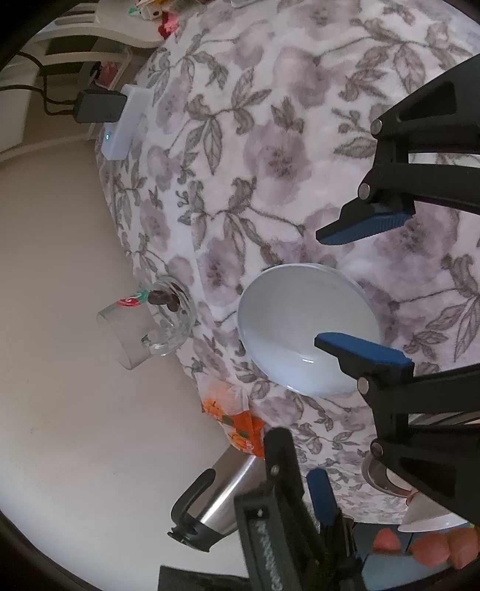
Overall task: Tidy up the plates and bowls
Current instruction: 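Close the right tool on the white bowl rim while the left tool grips its opposite rim, then lift the white bowl with both tools over the steel tray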
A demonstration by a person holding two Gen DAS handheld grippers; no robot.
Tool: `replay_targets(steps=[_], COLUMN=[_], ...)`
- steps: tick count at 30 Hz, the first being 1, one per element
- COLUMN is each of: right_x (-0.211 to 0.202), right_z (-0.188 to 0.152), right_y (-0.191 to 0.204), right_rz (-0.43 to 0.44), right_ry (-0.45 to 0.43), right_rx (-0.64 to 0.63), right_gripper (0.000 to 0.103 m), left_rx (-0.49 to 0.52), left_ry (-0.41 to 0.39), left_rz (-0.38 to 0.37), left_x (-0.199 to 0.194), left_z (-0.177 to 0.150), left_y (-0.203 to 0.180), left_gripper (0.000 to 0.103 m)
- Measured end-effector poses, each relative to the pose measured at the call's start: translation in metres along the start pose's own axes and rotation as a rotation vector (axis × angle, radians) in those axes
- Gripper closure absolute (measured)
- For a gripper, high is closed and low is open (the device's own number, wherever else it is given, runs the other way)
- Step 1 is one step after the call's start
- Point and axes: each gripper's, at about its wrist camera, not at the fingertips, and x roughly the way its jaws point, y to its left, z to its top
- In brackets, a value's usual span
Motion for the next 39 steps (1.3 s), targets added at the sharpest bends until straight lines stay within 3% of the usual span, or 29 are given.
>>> replay_targets(steps=[8,13,19,25,33,39], right_x=[0.012,0.018,0.026,0.031,0.036,0.036], right_z=[-0.001,-0.002,-0.004,-0.006,-0.007,-0.007], right_y=[-0.005,-0.007,-0.012,-0.014,-0.017,-0.017], right_rz=[0.008,0.006,0.017,0.036,0.072,0.065], right_ry=[0.021,0.028,0.039,0.045,0.049,0.047], right_rx=[0.011,0.019,0.033,0.056,0.075,0.073], right_gripper=[0.051,0.059,0.073,0.073,0.074,0.079], left_rx=[0.013,0.011,0.015,-0.008,-0.031,-0.013], left_ry=[0.029,0.047,0.074,0.113,0.109,0.088], left_rz=[0.019,0.03,0.034,0.019,-0.028,-0.037], left_x=[0.022,0.034,0.051,0.068,0.076,0.071], left_z=[-0.001,-0.001,0.0,-0.003,-0.007,-0.008], left_y=[-0.01,-0.014,-0.02,-0.022,-0.021,-0.026], left_gripper=[0.032,0.039,0.05,0.059,0.082,0.087])
